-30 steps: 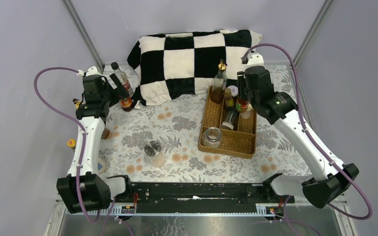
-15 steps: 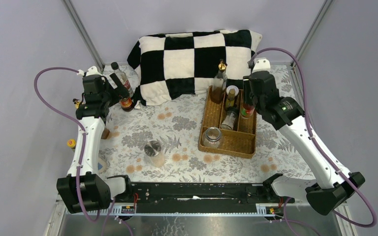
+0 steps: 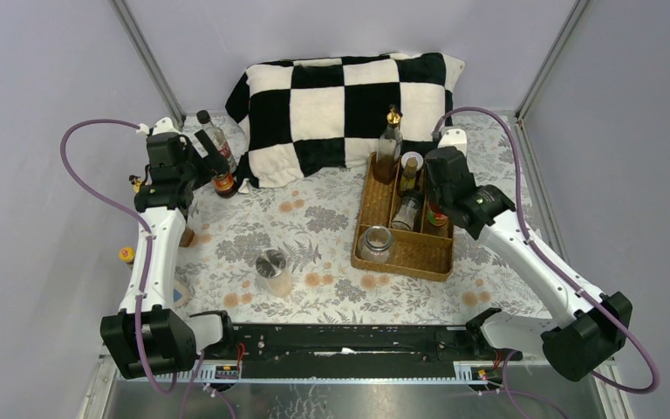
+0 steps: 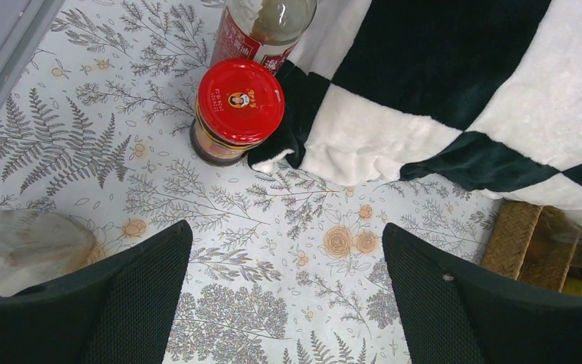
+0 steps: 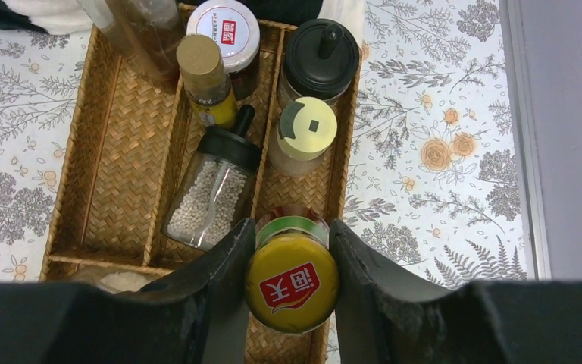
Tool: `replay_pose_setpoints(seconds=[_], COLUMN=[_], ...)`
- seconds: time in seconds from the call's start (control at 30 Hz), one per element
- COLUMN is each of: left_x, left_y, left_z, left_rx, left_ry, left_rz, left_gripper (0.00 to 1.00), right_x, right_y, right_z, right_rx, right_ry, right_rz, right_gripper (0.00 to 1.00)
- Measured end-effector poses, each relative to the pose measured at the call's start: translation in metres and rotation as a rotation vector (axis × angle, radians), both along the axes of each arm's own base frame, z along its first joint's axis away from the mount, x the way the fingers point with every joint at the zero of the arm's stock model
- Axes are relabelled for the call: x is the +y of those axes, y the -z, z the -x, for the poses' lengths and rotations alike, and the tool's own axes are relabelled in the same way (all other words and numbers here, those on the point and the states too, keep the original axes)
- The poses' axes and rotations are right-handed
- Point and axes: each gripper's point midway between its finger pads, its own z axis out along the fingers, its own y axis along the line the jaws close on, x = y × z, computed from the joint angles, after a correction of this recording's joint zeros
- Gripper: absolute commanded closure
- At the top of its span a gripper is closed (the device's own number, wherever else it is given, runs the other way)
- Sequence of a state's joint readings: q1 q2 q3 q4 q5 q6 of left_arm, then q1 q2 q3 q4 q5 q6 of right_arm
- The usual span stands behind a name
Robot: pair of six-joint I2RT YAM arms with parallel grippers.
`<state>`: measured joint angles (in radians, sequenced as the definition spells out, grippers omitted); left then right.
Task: Organize the condiment bottles
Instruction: Place the bottle in the storage box.
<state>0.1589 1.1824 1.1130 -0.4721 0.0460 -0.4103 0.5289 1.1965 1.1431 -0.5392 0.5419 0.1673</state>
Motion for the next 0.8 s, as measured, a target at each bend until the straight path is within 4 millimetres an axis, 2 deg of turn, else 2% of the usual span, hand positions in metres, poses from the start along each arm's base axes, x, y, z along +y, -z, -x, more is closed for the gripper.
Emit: replay_pose_setpoints(seconds=[0.23, 0.37, 0.43, 0.6, 0.8], left_x=[-0.006, -0.023, -0.049, -0.136, -0.232], left_y=[-0.001, -0.009, -0.021, -0.042, -0.037], left_z=[0.000, 0.003, 0.002, 0.013, 0.038], left_rx=[-0.003, -0.019, -0.039, -0.079, -0.037], left_ry=[0.029, 0.072, 0.138, 0.345, 0.535], left_rz=[0.014, 0.009, -0.001, -0.028, -0.069], left_gripper=[0.01, 0.02, 0.03, 0.03, 0.04], right_x=[-0.004, -0.011, -0.017, -0.028, -0.029], right_y=[0.010, 0.021, 0.029, 0.050, 0.066], right_z=[-0.010, -0.016, -0.017, -0.018, -0.023], right_rx=[-0.037, -0.051, -0.046, -0.014, 0.001], right_ry=[0.040, 0.077, 0.098, 0.138, 0.145], right_rz=[-0.014, -0.035, -0.042, -0.063, -0.117], right_gripper=[0.91, 0.91, 0.91, 0.91, 0.89])
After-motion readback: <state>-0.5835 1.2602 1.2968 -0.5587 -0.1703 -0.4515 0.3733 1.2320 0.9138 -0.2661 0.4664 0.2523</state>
